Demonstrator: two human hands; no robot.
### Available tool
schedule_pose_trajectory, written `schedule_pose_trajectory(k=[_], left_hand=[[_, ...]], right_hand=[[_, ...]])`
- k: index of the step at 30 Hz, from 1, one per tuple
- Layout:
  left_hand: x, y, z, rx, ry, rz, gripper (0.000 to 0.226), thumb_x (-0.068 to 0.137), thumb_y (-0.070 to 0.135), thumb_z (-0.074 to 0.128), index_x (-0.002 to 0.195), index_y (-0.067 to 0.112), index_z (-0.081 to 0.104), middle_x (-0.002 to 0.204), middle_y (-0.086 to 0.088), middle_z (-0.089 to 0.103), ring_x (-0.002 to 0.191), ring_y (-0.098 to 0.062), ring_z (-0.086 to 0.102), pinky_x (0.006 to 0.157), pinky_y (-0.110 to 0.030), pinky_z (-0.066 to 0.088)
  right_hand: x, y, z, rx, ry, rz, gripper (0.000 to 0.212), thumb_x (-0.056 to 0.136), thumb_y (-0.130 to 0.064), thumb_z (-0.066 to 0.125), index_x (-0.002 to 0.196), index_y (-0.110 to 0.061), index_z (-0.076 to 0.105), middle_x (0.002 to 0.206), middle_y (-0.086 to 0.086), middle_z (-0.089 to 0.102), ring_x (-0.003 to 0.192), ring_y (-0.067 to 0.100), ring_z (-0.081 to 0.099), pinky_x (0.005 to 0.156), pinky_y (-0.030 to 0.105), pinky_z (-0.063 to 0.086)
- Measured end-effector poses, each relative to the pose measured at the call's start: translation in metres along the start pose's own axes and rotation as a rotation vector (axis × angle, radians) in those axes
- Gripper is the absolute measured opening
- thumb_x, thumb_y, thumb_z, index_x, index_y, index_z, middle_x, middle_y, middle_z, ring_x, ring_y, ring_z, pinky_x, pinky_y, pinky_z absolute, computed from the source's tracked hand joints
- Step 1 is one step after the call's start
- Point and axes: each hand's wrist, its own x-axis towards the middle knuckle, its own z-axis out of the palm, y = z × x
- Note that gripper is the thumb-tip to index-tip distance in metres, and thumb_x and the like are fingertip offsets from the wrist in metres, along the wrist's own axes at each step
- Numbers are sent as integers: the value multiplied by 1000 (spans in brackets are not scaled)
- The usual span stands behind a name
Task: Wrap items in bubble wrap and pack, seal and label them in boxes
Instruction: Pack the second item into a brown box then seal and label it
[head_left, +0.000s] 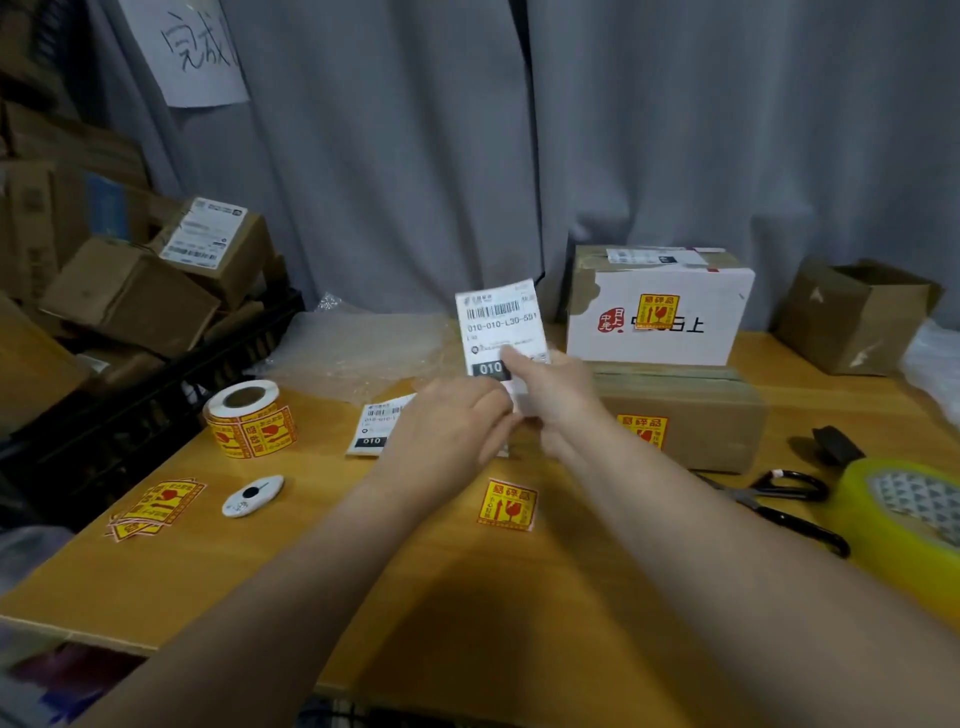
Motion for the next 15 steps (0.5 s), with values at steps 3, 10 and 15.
schedule_pose_trajectory(k=[3,10,15], left_hand=[[7,8,-4,-253,146,-359,20,92,35,55,89,15,56,91,0,55,80,-16,52,71,-29,44],[32,21,-13,-1001,-69,-829,30,88,35,62,109,14,59,95,2,67,80,-10,62,73,-22,53],[35,43,-5,-1162,-88,-832,7,89,15,63,83,12,64,75,-8,67,57,-8,56,60,-22,49]], right_hand=[[-5,-6,-33,-209,10,-152,6,93,-16,60,100,-16,62,89,-1,66,65,5,62,46,15,50],[-18,-18,-88,-619,-19,-368,9,87,-28,69,89,-20,65,73,-11,67,57,0,64,51,17,51],[-23,-20,-111,-752,19,-429,20,88,-34,65,85,-15,63,74,-10,66,56,2,64,48,19,49]])
